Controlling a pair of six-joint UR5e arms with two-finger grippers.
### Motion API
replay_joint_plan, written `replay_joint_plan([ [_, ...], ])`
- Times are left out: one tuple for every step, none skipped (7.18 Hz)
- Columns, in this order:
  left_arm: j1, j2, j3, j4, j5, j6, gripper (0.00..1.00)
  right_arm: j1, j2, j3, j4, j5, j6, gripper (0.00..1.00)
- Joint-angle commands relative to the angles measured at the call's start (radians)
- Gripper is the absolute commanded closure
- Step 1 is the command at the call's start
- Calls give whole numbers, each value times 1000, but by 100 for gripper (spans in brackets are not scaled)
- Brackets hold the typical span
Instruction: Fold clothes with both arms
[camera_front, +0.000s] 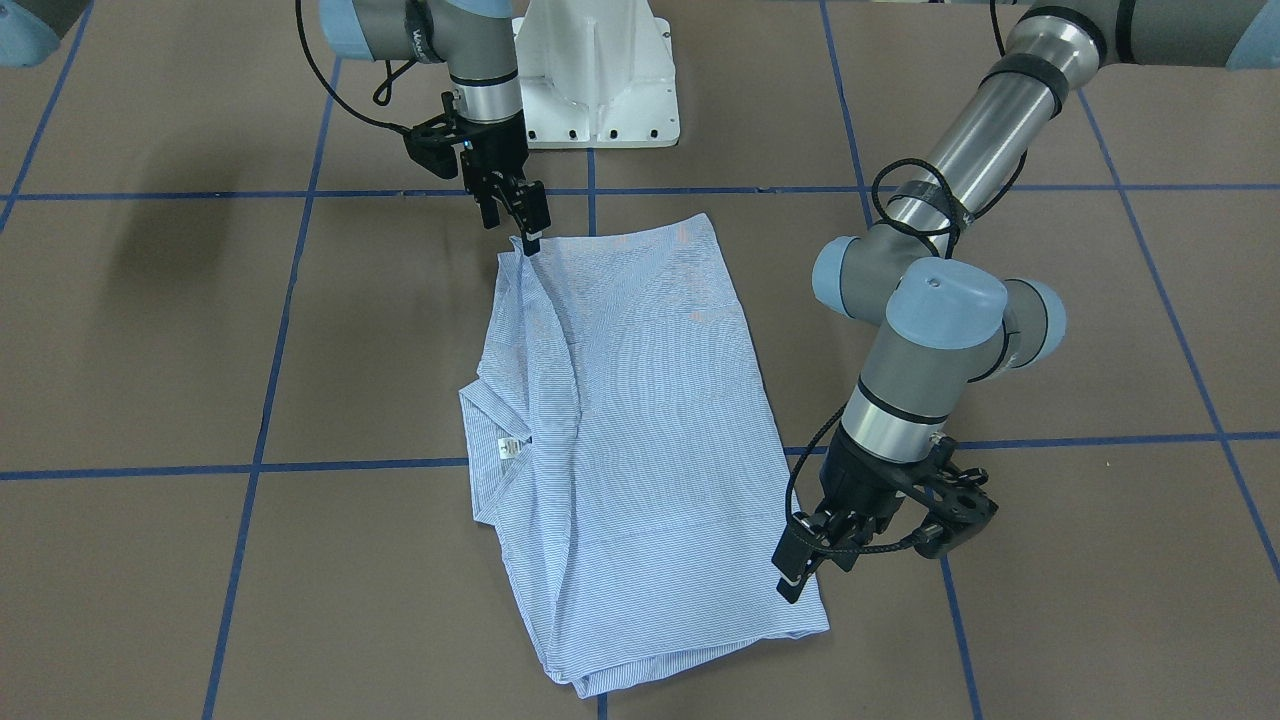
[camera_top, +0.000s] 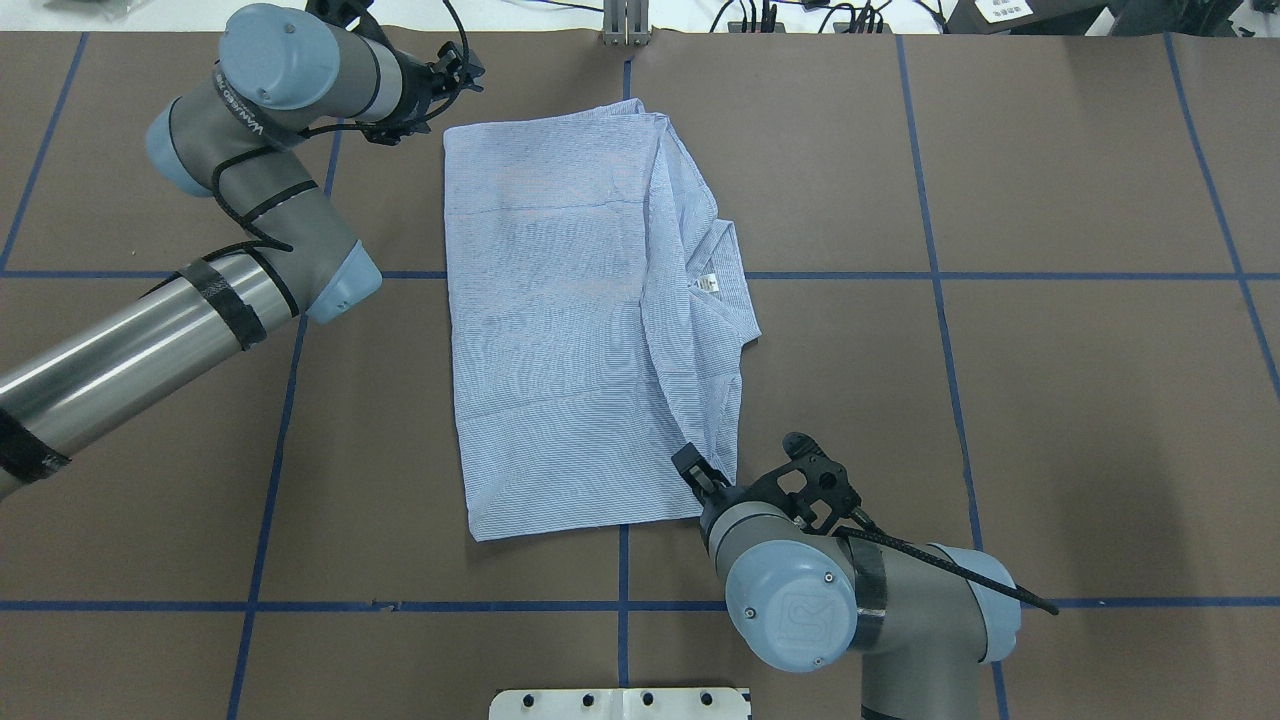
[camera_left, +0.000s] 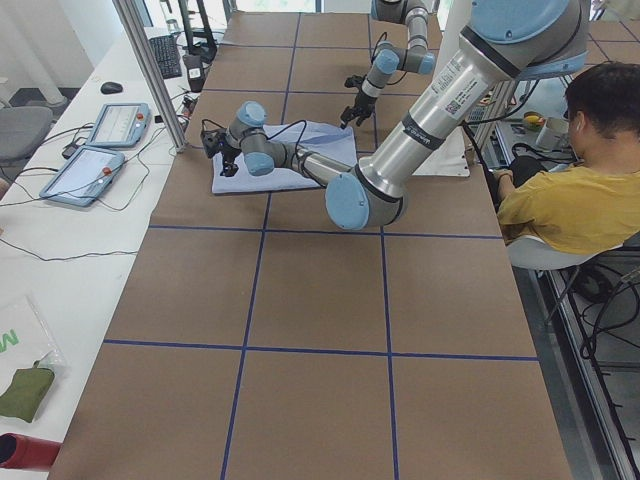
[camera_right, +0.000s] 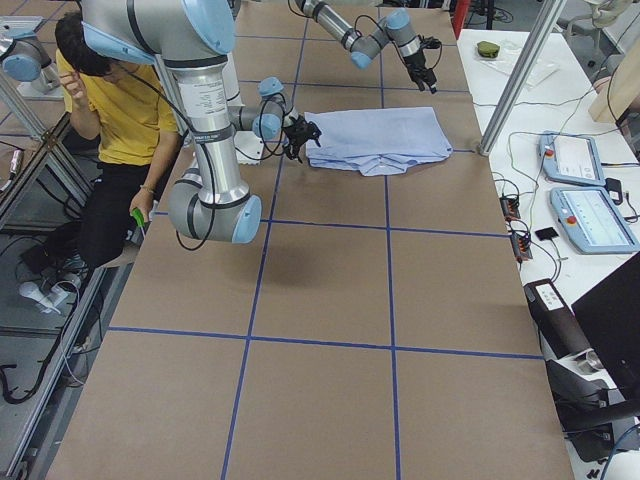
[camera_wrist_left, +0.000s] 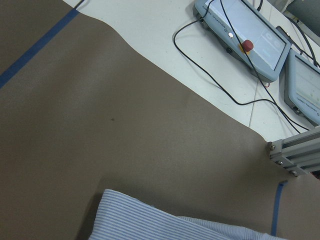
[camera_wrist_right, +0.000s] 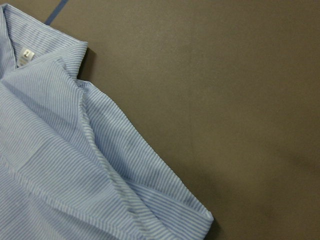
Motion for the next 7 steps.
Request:
replay_joint_plan([
  [0,5,0,2,-1,0,11,17,48,-72,1,-14,-1,7],
  [0,6,-5,3,0,0,11,23,80,-103,-4,-17,-4,10],
  [0,12,-9,3,-1,0,11,26,80,-104,-5,-17,-5,23],
  [0,11,-11,3,-1,0,11,31,77,-103,-8,-16,-4,55],
  [0,13,-22,3,-1,0,11,34,73,-98,-11,-14,-4,96],
  [0,11,-23,3,-1,-2,11,37,68,-86,-14,-10,-7,100],
  [0,13,-31,5,-1,-2,11,37,69,-78,-16,-5,-8,100],
])
